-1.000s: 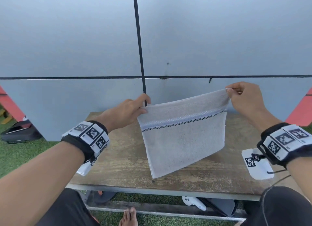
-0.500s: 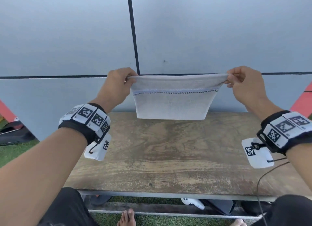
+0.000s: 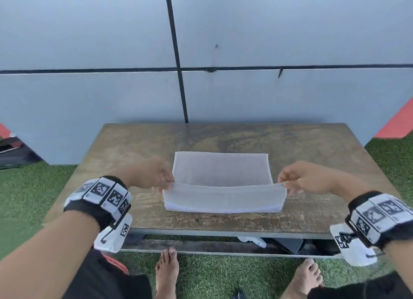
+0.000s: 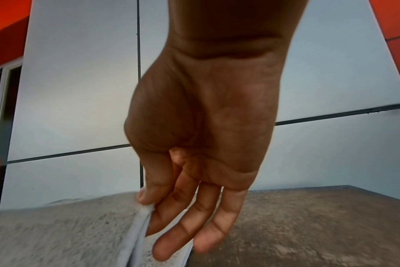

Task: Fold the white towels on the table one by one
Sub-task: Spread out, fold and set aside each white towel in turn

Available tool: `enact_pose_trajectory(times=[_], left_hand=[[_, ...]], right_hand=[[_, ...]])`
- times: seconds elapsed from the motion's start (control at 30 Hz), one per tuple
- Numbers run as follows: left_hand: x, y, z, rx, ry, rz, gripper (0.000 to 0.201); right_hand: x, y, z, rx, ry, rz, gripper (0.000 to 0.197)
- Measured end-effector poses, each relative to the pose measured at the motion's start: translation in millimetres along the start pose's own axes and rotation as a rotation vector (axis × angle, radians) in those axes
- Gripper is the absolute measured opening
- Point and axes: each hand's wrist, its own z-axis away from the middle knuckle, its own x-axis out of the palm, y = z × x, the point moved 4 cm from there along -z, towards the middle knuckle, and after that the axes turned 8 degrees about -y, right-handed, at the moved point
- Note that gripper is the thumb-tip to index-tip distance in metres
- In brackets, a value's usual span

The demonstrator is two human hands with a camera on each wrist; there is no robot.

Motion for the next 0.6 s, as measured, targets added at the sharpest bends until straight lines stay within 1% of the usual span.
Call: enact_pose_trajectory(times=[0.07,0.13,0.23,0.33,0.4,0.5,0.6], left_hand=[[-8.6,0.4,-7.7,0.009,0.066,0.001,0.013],[-19.3,0.3,-17.6,0.006,0.187,0.027,0.006],[-30.9,-2.4,-35.9,-0.024,0.358,0.066,0.010],[-34.7,-3.5,-54.0,-0.052,0.475,0.089,0.012],[-34.5,-6.8,-64.9,-0.067,0.549,0.100,0.013],[-31.3,-15.8,-78.4,-0.091,0.647,0.159,0.017],[-24.6,-23.1,-87.8,-0.089,0.695,0.241,0.015]], right_hand=[[-7.8,-1.5,-8.2,0.002,0.077,-0.017,0.012],[-17.4,-2.7,-19.3,0.007,0.207,-0.007,0.011],[-29.1,-1.2,-39.7,0.028,0.409,-0.008,0.011],[-31.6,-0.5,-59.5,0.053,0.541,-0.040,0.010],[-31.6,-1.0,-71.4,0.062,0.598,-0.060,0.010],[-30.1,1.3,-88.4,0.084,0.631,-0.059,0.014],[-28.0,5.2,-102.1,0.101,0.653,-0.021,0.016]])
